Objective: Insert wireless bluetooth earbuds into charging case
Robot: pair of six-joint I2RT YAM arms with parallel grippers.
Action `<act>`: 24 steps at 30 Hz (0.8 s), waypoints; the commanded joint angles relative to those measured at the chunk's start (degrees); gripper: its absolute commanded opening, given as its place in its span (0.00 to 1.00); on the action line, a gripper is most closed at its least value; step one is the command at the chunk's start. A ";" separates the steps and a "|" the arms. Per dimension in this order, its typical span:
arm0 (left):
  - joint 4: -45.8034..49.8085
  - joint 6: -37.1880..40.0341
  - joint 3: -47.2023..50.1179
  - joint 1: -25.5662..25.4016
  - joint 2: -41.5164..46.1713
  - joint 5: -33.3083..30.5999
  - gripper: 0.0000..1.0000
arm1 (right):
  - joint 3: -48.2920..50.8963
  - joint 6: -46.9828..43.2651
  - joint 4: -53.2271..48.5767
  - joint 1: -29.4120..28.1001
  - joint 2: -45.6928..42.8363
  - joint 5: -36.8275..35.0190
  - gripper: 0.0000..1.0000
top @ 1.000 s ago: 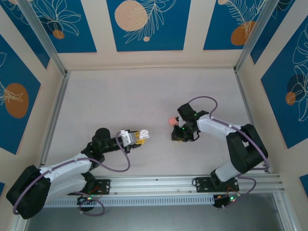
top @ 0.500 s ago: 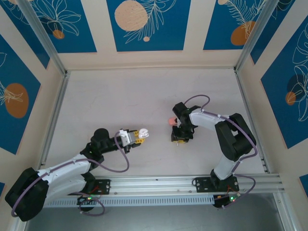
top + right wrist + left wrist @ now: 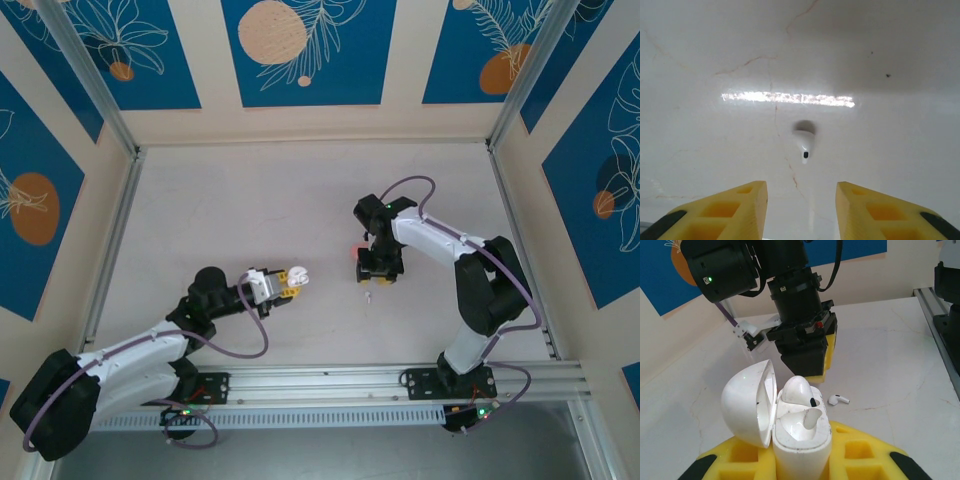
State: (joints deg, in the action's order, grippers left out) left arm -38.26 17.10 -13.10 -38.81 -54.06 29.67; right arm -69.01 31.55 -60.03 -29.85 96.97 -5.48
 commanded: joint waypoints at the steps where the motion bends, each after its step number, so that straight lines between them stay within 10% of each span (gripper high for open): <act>1: -0.32 1.37 0.15 -0.65 0.64 -0.31 0.14 | -0.71 1.76 -5.27 -0.03 1.10 0.08 0.40; 24: 0.23 1.10 0.18 -0.65 0.97 -1.30 0.15 | -1.36 -0.16 0.87 -1.35 11.54 3.89 0.34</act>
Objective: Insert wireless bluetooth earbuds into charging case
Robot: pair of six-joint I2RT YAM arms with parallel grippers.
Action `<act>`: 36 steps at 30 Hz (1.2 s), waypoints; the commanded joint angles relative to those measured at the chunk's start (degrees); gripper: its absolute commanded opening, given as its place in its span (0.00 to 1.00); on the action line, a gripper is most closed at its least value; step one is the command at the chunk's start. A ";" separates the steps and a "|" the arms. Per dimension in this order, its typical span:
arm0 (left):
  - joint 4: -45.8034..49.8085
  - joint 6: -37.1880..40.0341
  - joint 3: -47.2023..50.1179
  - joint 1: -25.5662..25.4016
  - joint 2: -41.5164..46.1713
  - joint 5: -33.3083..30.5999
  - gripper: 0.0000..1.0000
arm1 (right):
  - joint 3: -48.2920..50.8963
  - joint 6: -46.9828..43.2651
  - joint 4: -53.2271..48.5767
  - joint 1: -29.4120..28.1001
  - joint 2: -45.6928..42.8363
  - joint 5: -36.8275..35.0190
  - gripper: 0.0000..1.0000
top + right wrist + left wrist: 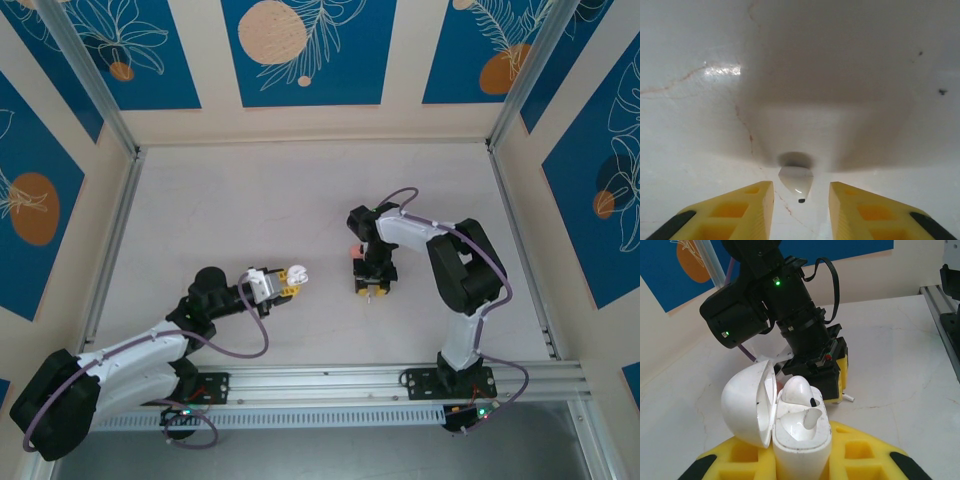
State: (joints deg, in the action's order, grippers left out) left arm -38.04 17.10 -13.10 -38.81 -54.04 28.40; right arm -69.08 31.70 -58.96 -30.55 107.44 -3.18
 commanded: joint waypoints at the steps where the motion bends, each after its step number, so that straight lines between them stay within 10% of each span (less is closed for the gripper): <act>1: 0.08 1.07 0.15 -0.61 0.95 -0.04 0.15 | -1.32 -0.37 0.06 -0.66 1.24 1.60 0.33; 36: -1.78 0.41 0.60 -0.74 -3.20 -0.66 0.15 | 4.74 1.49 8.25 -1.80 -5.67 -3.55 0.21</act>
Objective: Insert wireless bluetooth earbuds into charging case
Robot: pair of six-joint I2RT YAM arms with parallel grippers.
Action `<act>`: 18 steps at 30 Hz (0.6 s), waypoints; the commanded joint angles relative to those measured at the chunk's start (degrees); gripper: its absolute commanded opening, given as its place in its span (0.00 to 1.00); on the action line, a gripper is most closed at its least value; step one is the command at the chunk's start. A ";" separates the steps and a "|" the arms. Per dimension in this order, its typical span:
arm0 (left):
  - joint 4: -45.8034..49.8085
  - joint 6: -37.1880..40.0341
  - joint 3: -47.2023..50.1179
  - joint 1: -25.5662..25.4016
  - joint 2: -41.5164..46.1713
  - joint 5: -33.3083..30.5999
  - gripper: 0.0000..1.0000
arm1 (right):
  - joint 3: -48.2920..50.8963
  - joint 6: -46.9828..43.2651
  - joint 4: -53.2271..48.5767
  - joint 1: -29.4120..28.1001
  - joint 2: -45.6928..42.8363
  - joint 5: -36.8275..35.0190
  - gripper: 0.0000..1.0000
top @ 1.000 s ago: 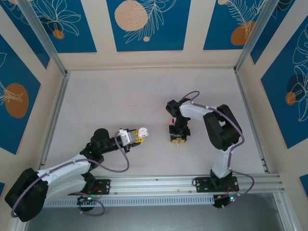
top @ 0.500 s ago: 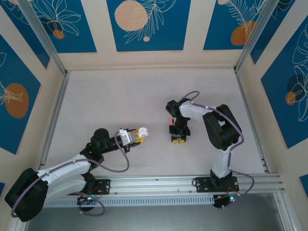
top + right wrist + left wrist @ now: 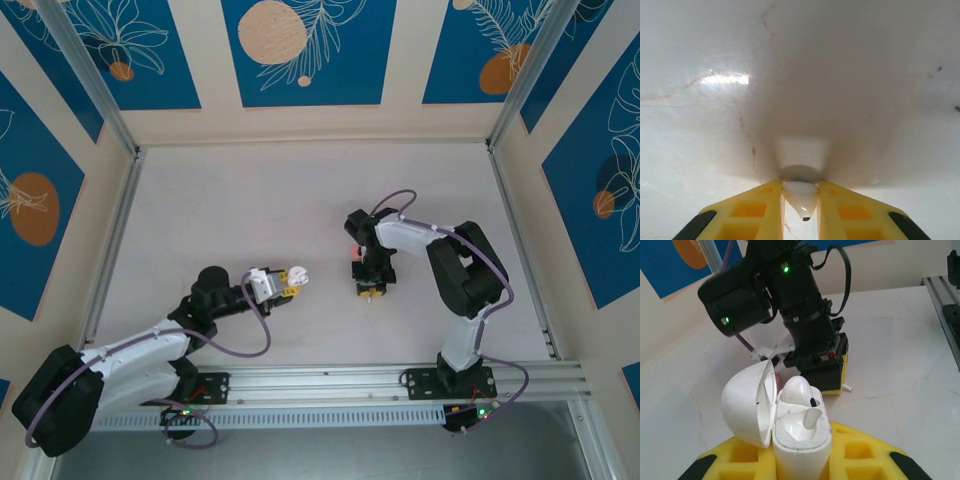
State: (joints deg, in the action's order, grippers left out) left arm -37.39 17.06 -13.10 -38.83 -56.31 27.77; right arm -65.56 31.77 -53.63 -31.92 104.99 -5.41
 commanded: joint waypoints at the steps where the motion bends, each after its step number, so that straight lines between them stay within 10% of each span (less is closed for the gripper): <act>1: -2.73 0.43 0.49 -0.66 -1.52 0.05 0.15 | 1.75 1.73 3.53 -0.50 -4.32 -1.74 0.20; 18: -11.68 -2.01 -0.91 -1.60 -13.54 -1.67 0.14 | 14.64 3.47 22.77 -1.01 -30.48 -0.52 0.20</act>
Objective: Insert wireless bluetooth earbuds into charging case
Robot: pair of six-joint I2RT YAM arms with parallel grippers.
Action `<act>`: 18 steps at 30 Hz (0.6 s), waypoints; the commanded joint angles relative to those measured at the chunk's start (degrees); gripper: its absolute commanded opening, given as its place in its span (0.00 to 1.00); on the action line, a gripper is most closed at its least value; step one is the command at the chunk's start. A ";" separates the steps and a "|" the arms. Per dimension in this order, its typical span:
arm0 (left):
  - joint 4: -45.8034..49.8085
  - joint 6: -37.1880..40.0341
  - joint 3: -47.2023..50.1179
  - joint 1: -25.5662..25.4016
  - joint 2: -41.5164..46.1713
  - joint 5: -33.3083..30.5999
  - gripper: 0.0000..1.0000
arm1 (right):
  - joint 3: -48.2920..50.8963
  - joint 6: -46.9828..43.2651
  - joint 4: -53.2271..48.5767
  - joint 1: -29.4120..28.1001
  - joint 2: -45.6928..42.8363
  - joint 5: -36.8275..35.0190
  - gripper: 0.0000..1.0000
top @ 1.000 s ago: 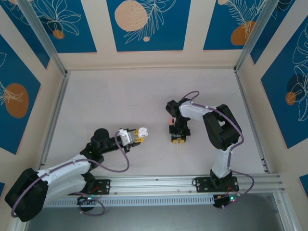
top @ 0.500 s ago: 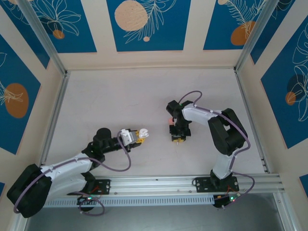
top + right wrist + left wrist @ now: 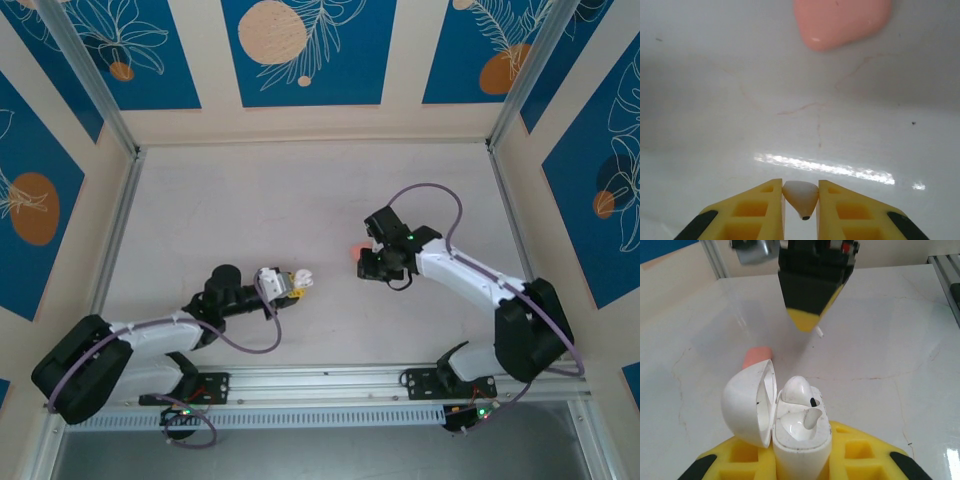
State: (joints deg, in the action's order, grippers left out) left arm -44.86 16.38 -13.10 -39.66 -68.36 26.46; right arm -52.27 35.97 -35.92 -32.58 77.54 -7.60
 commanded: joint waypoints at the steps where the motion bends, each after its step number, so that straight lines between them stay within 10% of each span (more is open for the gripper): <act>1: -4.97 -1.79 -1.19 -0.75 -2.42 -0.50 0.14 | 1.86 -1.50 6.09 -0.38 -4.03 2.55 0.20; 18: -12.83 -4.51 -5.10 -1.10 -12.03 0.12 0.14 | 4.59 -11.26 19.57 -7.29 -12.12 7.39 0.19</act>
State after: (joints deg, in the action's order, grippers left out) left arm -54.15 13.15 -16.78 -39.90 -79.70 25.26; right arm -47.81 28.21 -19.64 -37.98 66.72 -1.48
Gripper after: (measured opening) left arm 0.191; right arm 0.192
